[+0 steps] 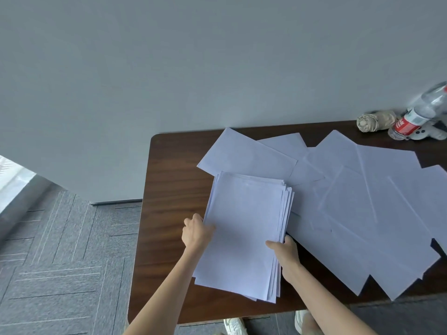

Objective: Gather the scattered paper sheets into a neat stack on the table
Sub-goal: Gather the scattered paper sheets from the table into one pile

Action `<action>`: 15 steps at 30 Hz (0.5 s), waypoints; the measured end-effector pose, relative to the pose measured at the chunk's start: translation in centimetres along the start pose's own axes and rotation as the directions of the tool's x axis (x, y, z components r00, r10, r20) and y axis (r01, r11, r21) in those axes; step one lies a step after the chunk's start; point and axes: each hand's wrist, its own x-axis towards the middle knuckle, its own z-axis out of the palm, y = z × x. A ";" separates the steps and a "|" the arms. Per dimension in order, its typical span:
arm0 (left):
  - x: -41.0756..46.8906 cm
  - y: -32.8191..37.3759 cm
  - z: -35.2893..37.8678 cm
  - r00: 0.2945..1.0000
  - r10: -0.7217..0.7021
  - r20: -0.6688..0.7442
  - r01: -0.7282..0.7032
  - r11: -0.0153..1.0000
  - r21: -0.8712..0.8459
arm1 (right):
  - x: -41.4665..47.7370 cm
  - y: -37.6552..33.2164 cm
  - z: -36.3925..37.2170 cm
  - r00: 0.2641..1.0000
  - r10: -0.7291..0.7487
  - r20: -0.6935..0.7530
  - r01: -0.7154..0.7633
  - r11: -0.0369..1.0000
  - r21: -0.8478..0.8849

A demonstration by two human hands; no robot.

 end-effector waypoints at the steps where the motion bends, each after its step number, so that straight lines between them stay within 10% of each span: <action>1: 0.0 -0.1 -0.2 1.000 0.007 0.003 -0.007 1.000 -0.023 | 0.0 0.1 0.0 1.000 0.000 -0.006 0.000 1.000 0.008; 15: 0.8 -3.2 -1.1 0.987 0.130 0.092 -0.126 0.991 -0.049 | -0.7 0.5 1.0 0.998 0.026 -0.063 -0.025 1.000 0.014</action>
